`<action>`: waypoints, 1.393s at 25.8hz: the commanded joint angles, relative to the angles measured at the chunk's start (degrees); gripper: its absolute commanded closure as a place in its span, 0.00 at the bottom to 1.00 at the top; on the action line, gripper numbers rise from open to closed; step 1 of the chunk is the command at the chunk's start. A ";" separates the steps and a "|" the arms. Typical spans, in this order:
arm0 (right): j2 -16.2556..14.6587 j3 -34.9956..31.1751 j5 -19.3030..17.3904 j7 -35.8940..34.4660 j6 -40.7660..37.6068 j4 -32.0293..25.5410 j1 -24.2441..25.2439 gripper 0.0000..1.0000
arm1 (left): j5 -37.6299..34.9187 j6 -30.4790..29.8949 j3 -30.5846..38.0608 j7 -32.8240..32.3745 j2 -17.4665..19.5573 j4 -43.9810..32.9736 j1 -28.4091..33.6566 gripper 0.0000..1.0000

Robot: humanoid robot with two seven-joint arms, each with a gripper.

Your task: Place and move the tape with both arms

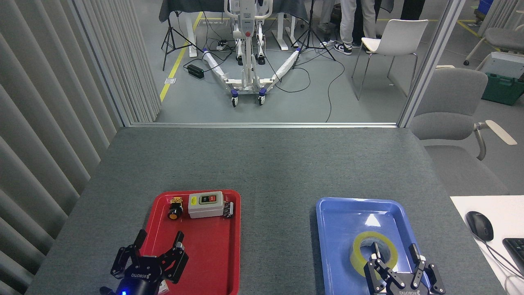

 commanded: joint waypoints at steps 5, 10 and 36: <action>1.22 -0.73 1.01 -0.05 0.17 -0.75 1.76 0.02 | 0.00 0.58 0.09 0.02 -0.21 0.07 -0.09 0.01; 0.95 -1.00 0.75 -0.14 0.17 -0.75 1.49 0.00 | -0.87 2.60 -0.09 0.02 0.32 0.07 0.00 0.01; 0.25 -0.73 0.13 0.04 -0.36 -0.40 0.97 0.00 | -5.18 4.71 0.70 0.72 0.49 2.97 1.93 0.01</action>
